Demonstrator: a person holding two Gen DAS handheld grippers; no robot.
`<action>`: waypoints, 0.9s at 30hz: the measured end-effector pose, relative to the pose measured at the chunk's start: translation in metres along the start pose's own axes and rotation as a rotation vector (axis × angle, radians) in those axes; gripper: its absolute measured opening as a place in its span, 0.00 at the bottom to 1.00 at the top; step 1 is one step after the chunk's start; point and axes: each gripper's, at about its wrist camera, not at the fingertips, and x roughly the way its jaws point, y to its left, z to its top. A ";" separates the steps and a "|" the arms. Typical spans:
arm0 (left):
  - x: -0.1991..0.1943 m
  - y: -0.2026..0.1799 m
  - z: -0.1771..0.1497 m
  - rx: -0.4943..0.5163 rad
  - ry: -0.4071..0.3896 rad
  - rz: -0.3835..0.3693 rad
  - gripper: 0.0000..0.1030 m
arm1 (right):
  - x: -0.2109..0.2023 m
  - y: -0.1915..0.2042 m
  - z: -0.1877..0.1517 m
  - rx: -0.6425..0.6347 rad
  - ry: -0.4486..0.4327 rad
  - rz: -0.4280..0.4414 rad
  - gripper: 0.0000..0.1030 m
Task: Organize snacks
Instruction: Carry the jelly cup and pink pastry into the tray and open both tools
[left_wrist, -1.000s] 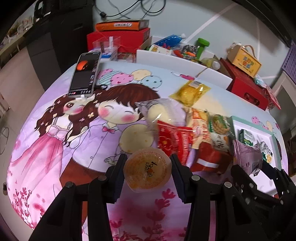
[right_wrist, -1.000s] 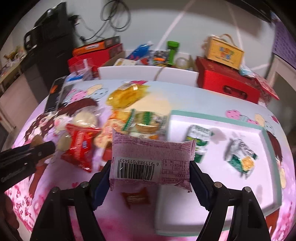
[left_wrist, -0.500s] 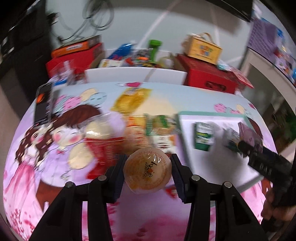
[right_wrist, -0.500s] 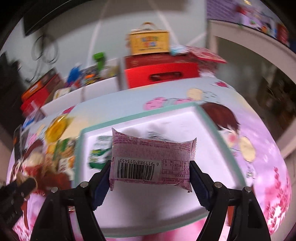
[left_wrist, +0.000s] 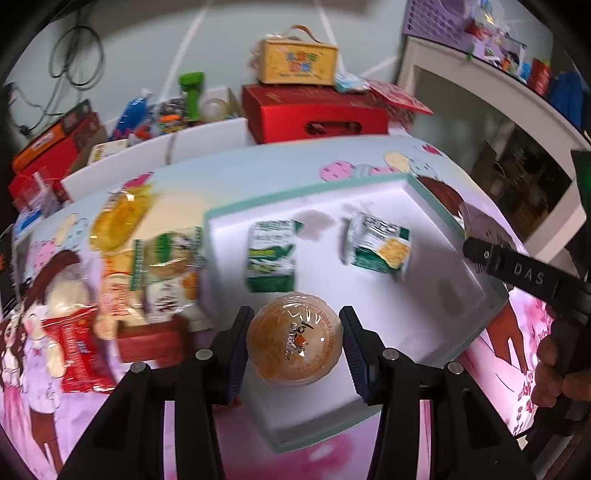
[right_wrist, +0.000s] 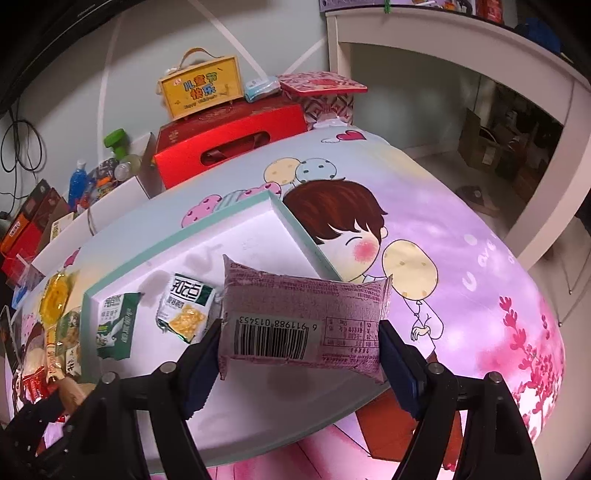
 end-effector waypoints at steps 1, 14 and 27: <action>0.002 -0.003 0.000 0.004 0.002 0.000 0.47 | 0.001 0.001 0.000 -0.004 0.004 0.001 0.79; 0.010 -0.006 -0.003 0.006 0.016 0.001 0.51 | 0.012 0.013 -0.006 -0.037 0.053 0.003 0.82; 0.000 0.000 0.000 -0.012 -0.019 0.025 0.62 | 0.013 0.017 -0.007 -0.046 0.056 0.002 0.87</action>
